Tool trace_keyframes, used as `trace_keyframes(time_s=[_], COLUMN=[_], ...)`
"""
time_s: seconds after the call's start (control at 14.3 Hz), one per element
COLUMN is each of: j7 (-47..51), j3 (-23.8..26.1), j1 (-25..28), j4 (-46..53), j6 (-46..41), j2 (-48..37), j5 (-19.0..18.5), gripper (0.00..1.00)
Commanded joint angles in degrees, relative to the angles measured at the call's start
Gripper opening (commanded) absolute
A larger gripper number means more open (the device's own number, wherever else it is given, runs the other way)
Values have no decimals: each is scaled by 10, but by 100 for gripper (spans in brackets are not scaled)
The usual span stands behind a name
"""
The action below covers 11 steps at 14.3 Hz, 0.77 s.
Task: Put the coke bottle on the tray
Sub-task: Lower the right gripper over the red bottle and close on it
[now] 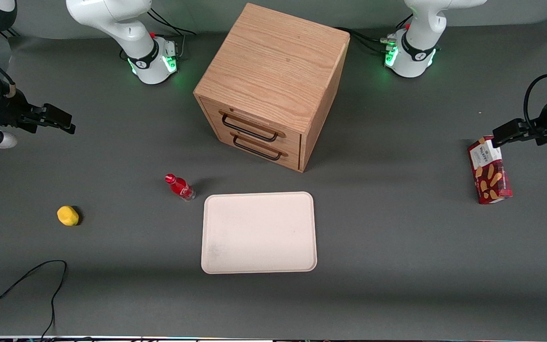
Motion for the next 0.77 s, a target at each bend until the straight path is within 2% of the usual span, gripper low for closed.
trace_keyframes(time_s=[0.0,0.28,0.42,0.56,0.7], j7=[-7,-6,0,46,50], j3=[-2,7,54,76,96], j1=[2,5,5,5,7], j4=[20,40,45,46,34], j6=[-16,-11,10,52,97], j2=[13,35,66,107,143], j5=[-6,3,3,3,3], gripper=[100,100,100,100,100])
